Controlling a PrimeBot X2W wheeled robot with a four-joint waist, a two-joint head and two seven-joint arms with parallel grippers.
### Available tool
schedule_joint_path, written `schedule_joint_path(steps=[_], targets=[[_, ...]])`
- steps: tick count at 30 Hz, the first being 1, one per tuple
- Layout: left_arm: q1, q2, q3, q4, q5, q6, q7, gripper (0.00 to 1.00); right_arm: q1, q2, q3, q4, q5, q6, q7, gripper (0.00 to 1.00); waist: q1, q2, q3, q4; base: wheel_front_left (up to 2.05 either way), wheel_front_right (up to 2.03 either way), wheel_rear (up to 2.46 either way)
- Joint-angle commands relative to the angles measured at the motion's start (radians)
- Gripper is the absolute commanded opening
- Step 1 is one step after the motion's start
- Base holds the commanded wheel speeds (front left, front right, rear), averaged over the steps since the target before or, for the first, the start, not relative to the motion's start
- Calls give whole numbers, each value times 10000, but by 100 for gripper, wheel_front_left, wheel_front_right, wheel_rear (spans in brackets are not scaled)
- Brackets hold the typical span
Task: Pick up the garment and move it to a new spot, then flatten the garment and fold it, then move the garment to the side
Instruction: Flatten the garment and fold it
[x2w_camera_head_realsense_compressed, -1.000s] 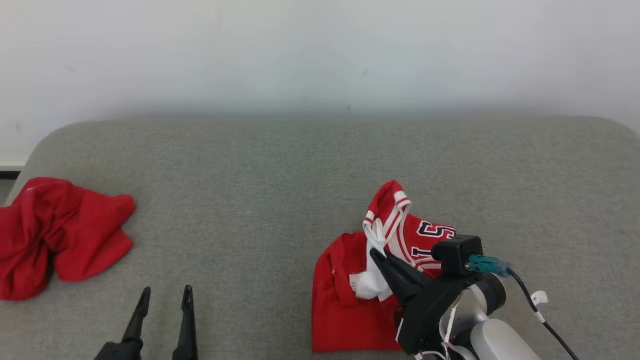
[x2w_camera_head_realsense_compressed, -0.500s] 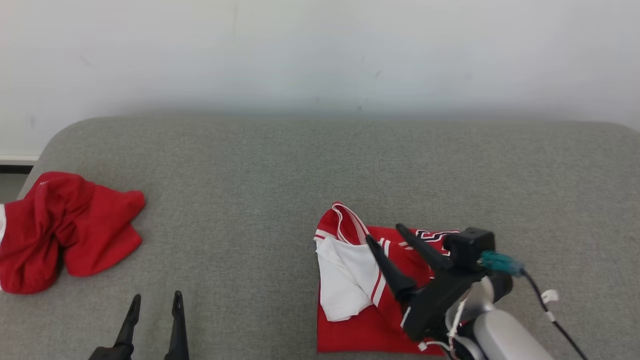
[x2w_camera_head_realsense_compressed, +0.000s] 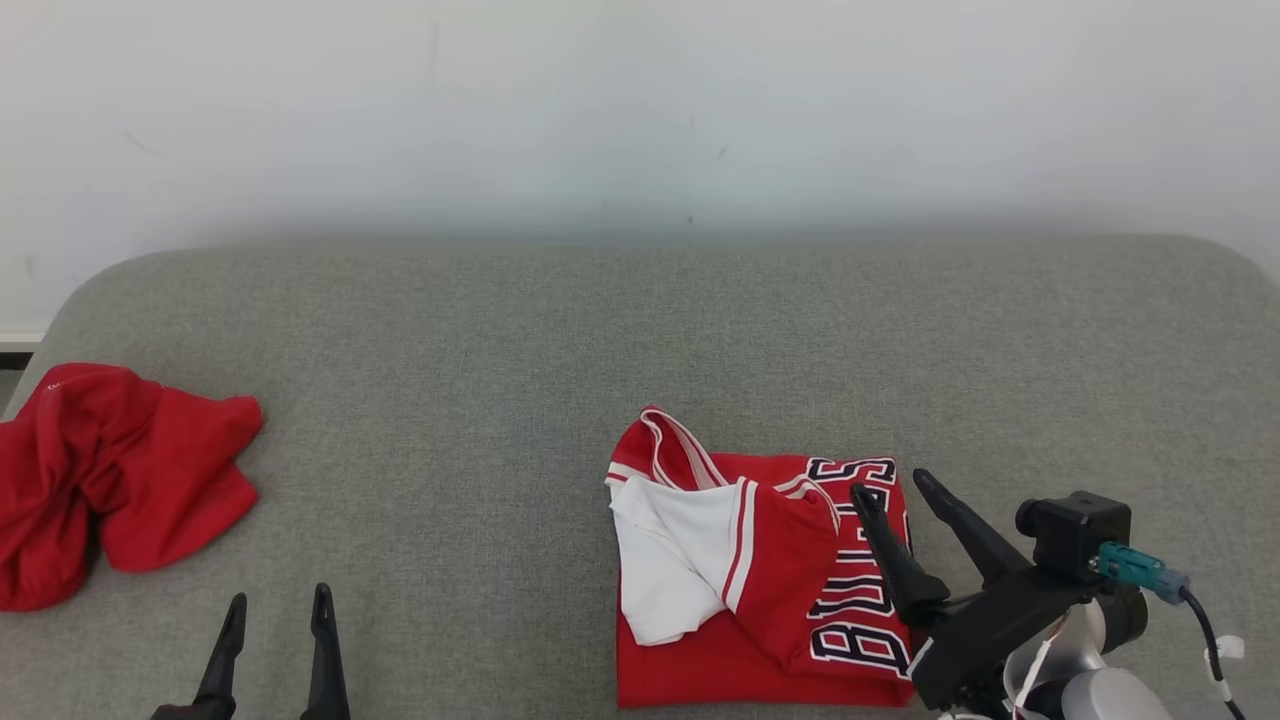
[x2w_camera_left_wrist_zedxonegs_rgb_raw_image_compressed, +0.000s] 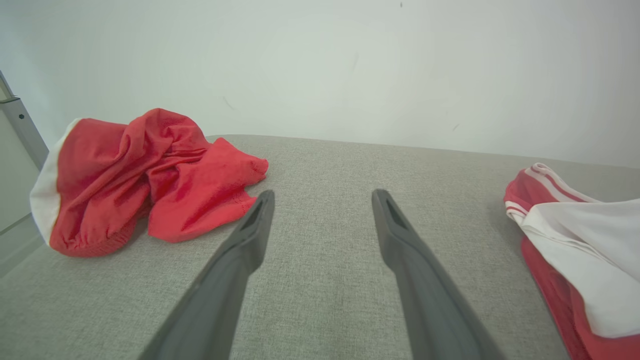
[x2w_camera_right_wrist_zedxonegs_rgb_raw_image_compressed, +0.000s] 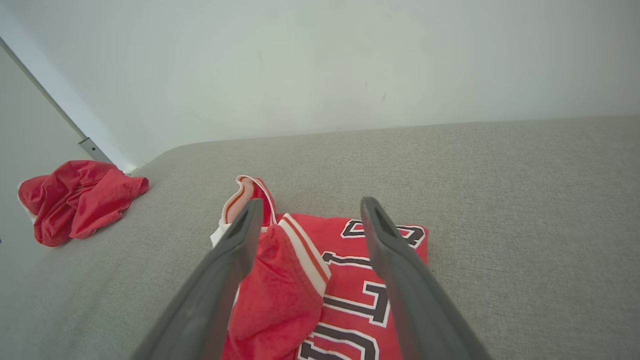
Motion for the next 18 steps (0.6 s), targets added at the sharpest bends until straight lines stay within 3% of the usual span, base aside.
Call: schedule_joint_path(steps=[1, 17, 18], targets=[[112, -10, 27, -39, 56, -1, -30, 100, 43, 56, -9, -7, -67, -27, 4, 100, 0, 0, 18, 12, 0, 0, 0], [-218, -12, -299, 135, -33, -22, -30, 100, -1261, 535, 321, 2230, -149, -27, -312, 100, 0, 0, 238, 689, 0, 0, 0], [-206, -9, -302, 148, -47, -5, -30, 100, -1308, 542, 302, 2358, -201, -27, -283, 77, 0, 0, 234, 725, 0, 0, 0]])
